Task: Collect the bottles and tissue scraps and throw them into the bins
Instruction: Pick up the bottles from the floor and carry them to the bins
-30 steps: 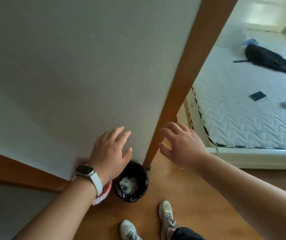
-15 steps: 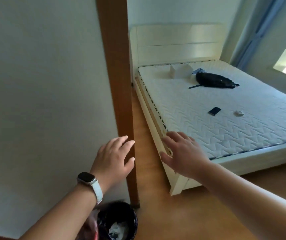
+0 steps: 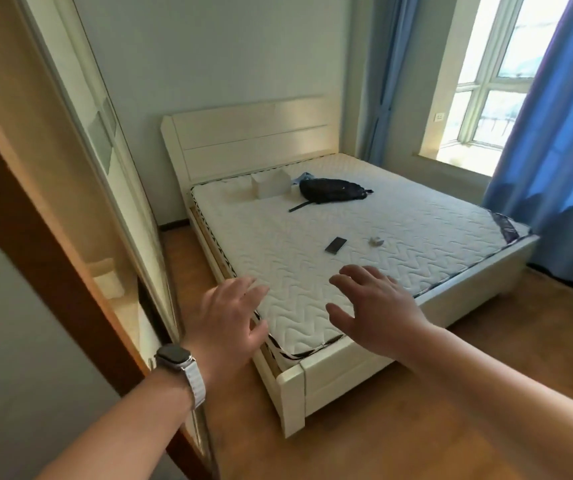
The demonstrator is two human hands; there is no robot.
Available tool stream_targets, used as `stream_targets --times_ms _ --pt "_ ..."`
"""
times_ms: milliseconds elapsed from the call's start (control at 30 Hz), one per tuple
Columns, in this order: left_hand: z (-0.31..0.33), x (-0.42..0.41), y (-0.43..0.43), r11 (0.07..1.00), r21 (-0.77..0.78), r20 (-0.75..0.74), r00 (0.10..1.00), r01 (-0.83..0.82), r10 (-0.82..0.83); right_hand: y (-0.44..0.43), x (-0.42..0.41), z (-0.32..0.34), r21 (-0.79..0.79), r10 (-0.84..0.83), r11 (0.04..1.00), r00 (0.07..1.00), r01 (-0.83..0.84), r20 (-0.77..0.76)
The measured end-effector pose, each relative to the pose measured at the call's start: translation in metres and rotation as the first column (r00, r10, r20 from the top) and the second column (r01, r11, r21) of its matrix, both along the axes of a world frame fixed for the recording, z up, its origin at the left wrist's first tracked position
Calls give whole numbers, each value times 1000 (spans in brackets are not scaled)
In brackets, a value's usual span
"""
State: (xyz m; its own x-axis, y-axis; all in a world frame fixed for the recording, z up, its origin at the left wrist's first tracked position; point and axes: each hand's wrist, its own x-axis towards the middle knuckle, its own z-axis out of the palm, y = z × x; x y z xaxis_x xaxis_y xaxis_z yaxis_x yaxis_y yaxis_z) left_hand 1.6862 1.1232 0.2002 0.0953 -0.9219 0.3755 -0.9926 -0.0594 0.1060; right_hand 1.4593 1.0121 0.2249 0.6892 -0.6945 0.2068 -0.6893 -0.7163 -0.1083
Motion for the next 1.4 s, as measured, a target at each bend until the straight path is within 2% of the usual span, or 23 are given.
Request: stream_targets --times_ms 300,533,733,967,1200,1400 --pt "9 -111 -92 987 18 15 987 160 -160 -48 -127 5 3 -181 984 983 181 26" --pt "9 -159 -145 952 41 18 952 304 -305 -63 -177 -2 30 -325 946 945 324 45" --pt "-10 -177 -203 901 39 -19 902 431 -431 -91 -195 -14 42 -455 890 891 454 -2" --pt "-21 -171 -301 822 32 -67 822 568 -565 -147 -187 -23 20 -640 768 768 641 -13" --pt "-20 -144 -397 751 19 -62 750 660 -658 -209 -158 -11 -29 -729 684 683 729 -47" --pt "-29 -157 -447 689 9 -65 688 725 -723 -238 -164 -17 -30 -776 629 625 776 -85"
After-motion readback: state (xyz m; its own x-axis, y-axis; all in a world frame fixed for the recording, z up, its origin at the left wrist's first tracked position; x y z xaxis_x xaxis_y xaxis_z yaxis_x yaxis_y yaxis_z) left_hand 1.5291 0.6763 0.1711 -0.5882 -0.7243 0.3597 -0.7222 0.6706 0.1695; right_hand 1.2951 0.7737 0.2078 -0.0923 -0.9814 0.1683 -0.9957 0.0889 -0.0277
